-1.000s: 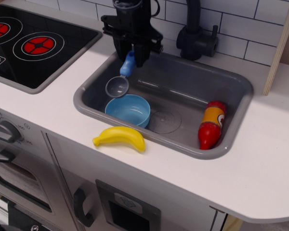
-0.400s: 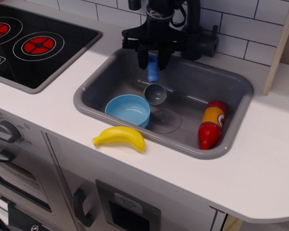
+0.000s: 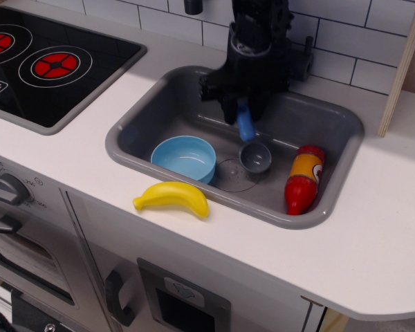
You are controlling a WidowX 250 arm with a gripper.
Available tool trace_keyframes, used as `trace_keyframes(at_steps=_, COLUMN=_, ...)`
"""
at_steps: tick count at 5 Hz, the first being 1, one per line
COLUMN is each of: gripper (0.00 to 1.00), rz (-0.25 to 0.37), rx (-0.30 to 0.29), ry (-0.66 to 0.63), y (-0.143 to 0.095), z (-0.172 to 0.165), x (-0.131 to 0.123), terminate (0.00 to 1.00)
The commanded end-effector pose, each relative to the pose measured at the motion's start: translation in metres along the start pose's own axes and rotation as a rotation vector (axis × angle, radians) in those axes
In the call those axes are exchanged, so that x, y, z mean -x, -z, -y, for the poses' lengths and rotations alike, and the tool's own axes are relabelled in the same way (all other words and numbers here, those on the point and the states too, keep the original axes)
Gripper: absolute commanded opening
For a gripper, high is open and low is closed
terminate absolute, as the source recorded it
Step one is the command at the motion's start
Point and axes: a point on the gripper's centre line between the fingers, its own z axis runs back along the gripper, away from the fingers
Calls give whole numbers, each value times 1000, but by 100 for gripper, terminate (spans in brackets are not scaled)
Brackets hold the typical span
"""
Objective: Take spoon out of bowl sink
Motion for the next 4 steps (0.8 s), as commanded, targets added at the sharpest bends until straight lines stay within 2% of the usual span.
trace_keyframes(at_steps=1, gripper=0, rz=56, rx=1, ry=-27, y=-3, z=12, x=6, terminate=0)
trace_keyframes(at_steps=2, gripper=100, rz=47, rx=-9, ry=-29, y=-5, z=4, x=8, terminate=0)
trace_keyframes(at_steps=3, gripper=100, rz=74, rx=-47, ry=-31, y=-9, z=-1, x=2, terminate=0)
trace_keyframes(at_steps=4, gripper=100, rz=139, rx=-84, ry=2, y=-16, z=-6, x=-5, terminate=0)
